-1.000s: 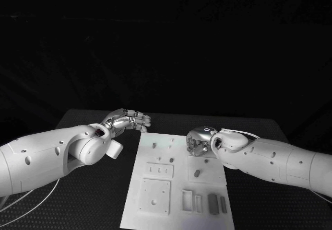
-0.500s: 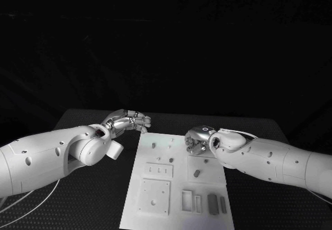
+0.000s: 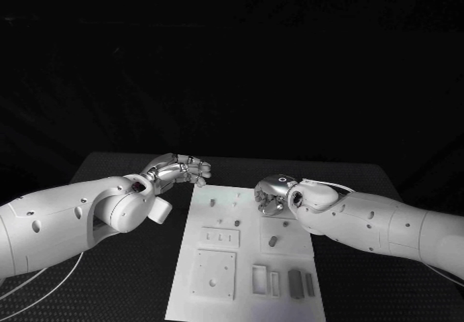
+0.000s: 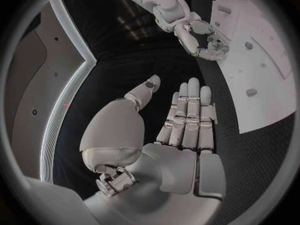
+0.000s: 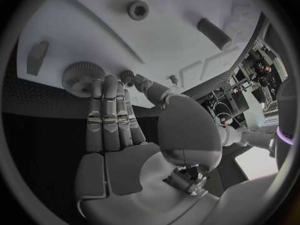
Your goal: Assemble the parts on the task board
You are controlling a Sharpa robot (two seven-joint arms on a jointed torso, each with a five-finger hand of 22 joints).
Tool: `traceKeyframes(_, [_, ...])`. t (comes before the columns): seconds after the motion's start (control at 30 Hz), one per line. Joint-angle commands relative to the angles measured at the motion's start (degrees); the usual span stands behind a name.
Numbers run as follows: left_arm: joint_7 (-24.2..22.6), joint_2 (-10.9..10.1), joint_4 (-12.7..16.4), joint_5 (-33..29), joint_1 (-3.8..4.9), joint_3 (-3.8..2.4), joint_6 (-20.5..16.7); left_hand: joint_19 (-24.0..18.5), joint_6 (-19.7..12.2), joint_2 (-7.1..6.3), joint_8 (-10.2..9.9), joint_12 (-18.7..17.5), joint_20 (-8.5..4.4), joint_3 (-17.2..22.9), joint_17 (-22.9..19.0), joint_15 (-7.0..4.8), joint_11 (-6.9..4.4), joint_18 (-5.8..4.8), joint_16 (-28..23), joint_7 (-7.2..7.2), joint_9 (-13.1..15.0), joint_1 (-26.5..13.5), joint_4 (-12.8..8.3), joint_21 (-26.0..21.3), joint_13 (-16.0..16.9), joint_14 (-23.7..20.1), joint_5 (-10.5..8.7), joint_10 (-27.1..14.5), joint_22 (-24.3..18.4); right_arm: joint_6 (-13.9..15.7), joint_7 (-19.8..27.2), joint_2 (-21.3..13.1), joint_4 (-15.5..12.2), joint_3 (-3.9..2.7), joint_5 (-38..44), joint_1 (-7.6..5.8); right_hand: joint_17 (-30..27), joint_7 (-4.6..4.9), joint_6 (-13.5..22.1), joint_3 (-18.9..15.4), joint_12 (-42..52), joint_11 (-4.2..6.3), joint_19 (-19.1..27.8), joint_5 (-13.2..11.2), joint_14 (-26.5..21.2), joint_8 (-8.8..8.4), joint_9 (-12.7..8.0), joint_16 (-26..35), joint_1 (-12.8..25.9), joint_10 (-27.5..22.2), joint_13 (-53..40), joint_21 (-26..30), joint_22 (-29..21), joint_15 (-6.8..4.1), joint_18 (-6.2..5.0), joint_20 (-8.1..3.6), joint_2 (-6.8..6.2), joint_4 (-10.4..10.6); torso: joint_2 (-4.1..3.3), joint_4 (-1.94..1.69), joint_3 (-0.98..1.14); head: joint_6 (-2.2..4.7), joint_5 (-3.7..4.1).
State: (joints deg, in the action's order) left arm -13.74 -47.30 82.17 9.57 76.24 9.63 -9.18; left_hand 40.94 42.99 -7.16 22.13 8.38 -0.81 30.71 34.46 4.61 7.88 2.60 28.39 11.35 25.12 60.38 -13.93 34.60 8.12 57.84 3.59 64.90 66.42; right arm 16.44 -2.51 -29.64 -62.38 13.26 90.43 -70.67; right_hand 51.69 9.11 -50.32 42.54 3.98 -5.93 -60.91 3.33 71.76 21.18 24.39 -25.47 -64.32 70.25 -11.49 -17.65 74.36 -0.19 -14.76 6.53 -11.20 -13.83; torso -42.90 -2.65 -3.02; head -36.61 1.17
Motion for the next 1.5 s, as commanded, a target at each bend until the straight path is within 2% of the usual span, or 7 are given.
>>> traceKeyframes(0.03, [-0.2, 0.0, 0.2, -0.7, 0.06, -0.03, 0.9, -0.5, -0.3, -0.24, -0.2, -0.4, 0.04, 0.1, 0.1, -0.03, -0.16, 0.71, -0.4, 0.11, 0.1, -0.4, 0.2, 0.2, 0.0, -0.3, -0.24, -0.3, -0.1, -3.2, -0.2, 0.1, 0.2, 0.59, 0.6, 1.34, 0.1, 0.05, -0.5, 0.3, 0.2, 0.12, -0.4, 0.1, 0.4, -0.26, -0.1, 0.3, 0.2, 0.4, -0.1, 0.1, 0.1, -0.07, -0.24, -0.07, 0.47, -0.1, -0.06, 0.07, 0.07, -0.09, 0.03])
traceKeyframes(0.23, [-0.1, 0.0, 0.2, -0.7, 0.06, -0.04, 1.1, -0.5, -0.2, -0.14, -0.2, -0.4, 0.01, 0.1, 0.1, -0.02, -0.22, 0.66, -0.4, 0.07, 0.1, -0.5, 0.3, 0.2, 0.0, -0.3, -0.24, -0.2, -0.1, -3.3, -0.6, 0.5, 0.1, 0.59, 1.6, 1.56, 0.6, -0.20, -1.0, 0.6, 0.3, 0.28, -0.4, 0.2, 0.6, -0.24, -0.1, 0.8, 0.0, 1.0, -0.3, 0.1, 0.2, -0.17, -0.24, -0.09, 0.71, -0.8, -0.08, 0.06, 0.11, 0.00, -0.07])
traceKeyframes(0.37, [-0.1, 0.0, 0.1, -0.7, 0.06, -0.04, 1.1, -0.5, -0.2, -0.13, -0.2, -0.4, 0.00, 0.1, 0.1, -0.02, -0.22, 0.65, -0.4, 0.06, 0.1, -0.5, 0.3, 0.2, 0.0, -0.3, -0.24, -0.2, -0.2, -3.5, -1.1, 0.1, -0.2, 0.59, 2.4, 1.57, 0.9, -0.29, -1.0, 0.5, 0.1, 0.18, -0.3, 0.0, 0.5, -0.42, -0.1, 1.1, 0.2, 0.7, -0.4, 0.2, 0.3, -0.10, -0.24, -0.01, 0.00, -1.1, -0.06, 0.04, 0.02, 0.00, -0.05])
traceKeyframes(0.57, [-0.1, -0.3, 0.1, -0.7, 0.06, -0.03, 1.0, -0.5, -0.2, -0.14, -0.2, -0.4, -0.01, 0.1, 0.1, -0.02, -0.23, 0.64, -0.5, 0.04, 0.2, -0.5, 0.3, 0.2, 0.0, -0.3, -0.24, -0.2, -0.2, -3.5, -1.6, -0.5, -0.3, 0.59, 3.0, 1.57, 1.3, -0.39, -0.8, 0.5, -0.2, -0.12, 0.0, -0.1, 0.5, -0.72, -0.3, 1.7, 0.3, -0.2, -0.3, 0.3, 0.4, 0.14, -0.24, 0.10, -1.13, -1.3, -0.13, 0.11, 0.04, 0.03, -0.30])
traceKeyframes(1.1, [-0.1, -0.4, -0.2, -0.6, 0.06, -0.03, 1.0, -0.6, -0.2, -0.19, -0.2, -0.5, -0.05, 0.1, 0.2, -0.02, -0.23, 0.60, -0.5, 0.02, 0.2, -0.5, 0.3, 0.3, 0.1, -0.3, -0.24, -0.2, -0.2, -3.2, -1.6, -0.7, -0.9, 0.59, 3.3, 1.57, 2.3, -0.45, -0.5, 0.8, -0.3, -0.81, 0.3, -0.2, 0.6, -1.26, -0.4, 3.0, -0.3, -2.8, -0.2, 0.5, 0.5, 0.70, -0.24, 0.28, -2.56, -1.5, -0.18, 0.11, 0.02, 0.18, -0.37])
traceKeyframes(1.37, [-0.1, -0.4, -0.3, -0.6, 0.06, -0.03, 1.0, -0.6, -0.2, -0.20, -0.3, -0.5, -0.06, 0.1, 0.2, -0.02, -0.23, 0.59, -0.5, 0.02, 0.2, -0.5, 0.3, 0.3, 0.1, -0.3, -0.24, -0.2, -0.2, -3.2, -1.4, -0.9, -0.9, 0.59, 3.1, 1.59, 2.8, -0.54, -0.4, 0.9, -0.3, -1.13, 0.5, -0.2, 0.5, -1.40, -0.4, 3.5, -0.7, -4.1, -0.1, 0.7, 0.6, 0.96, -0.24, 0.36, -2.79, -1.5, -0.19, 0.07, 0.02, 0.06, -0.37])
traceKeyframes(1.5, [-0.1, -0.3, -0.4, -0.6, 0.06, -0.03, 1.0, -0.6, -0.2, -0.20, -0.3, -0.5, -0.07, 0.1, 0.2, -0.02, -0.23, 0.58, -0.6, 0.01, 0.2, -0.5, 0.3, 0.3, 0.1, -0.3, -0.24, -0.2, -0.2, -3.0, -1.4, -0.9, -1.0, 0.59, 3.2, 1.62, 3.2, -0.55, -0.8, 1.2, 0.2, -0.89, 0.3, -0.2, 0.8, -1.20, -0.3, 3.7, -1.2, -3.4, -0.5, 0.6, 0.7, 0.76, -0.24, 0.30, -2.26, -1.6, -0.21, 0.05, 0.01, 0.08, -0.39])
